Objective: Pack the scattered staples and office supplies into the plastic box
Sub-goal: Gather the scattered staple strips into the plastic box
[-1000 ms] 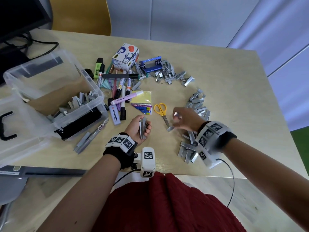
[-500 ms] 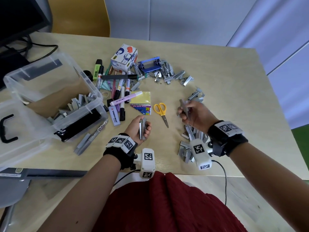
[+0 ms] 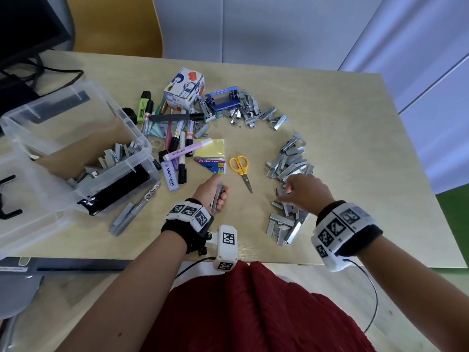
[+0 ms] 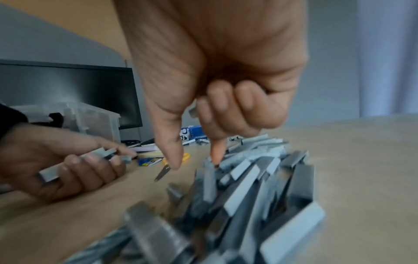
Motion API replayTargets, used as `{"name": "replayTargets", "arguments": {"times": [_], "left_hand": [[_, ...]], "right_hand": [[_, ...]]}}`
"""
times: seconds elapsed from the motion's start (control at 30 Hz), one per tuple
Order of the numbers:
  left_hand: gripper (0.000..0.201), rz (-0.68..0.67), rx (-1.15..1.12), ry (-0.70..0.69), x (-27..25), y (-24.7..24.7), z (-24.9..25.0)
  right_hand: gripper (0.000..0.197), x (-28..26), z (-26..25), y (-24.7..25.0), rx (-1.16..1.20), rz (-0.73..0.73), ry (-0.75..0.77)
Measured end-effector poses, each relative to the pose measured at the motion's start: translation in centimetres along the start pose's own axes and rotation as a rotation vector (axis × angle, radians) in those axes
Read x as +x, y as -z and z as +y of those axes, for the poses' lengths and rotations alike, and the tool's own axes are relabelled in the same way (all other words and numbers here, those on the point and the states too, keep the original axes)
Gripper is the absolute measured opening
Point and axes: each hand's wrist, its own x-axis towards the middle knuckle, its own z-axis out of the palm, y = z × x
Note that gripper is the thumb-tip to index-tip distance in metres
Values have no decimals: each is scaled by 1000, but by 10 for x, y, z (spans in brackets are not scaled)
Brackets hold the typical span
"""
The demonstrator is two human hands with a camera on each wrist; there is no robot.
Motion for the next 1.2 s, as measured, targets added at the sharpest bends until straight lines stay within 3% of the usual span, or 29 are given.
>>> {"name": "replayTargets", "arguments": {"times": [0.13, 0.23, 0.3, 0.47, 0.6, 0.77, 0.9, 1.07, 1.2], "left_hand": [[49, 89, 310, -89, -5, -19, -3], [48, 4, 552, -159, -9, -32, -7], [49, -75, 741, -240, -10, -40, -9], [41, -40, 1130, -463, -13, -59, -5], [43, -77, 1388, -558, -16, -70, 0], [29, -141, 1597, -700, -18, -79, 6], [24, -159, 1574, -710, -16, -81, 4], [27, -187, 1686, -767, -11, -81, 0], [35, -242, 1870, -778, -7, -79, -3]], "right_hand": [[24, -10, -4, -11, -87, 12, -24], [18, -5, -2, -15, -23, -2, -38], [13, 0, 2, -13, 116, 0, -31], [15, 6, 10, -4, 380, 66, -56], [30, 4, 14, 5, 928, -46, -164], [24, 3, 17, 7, 1462, -168, -295], [24, 1, 19, 6, 1758, -168, -338], [11, 0, 24, 7, 1840, -202, -284], [18, 0, 27, 7, 1812, -224, -290]]}}
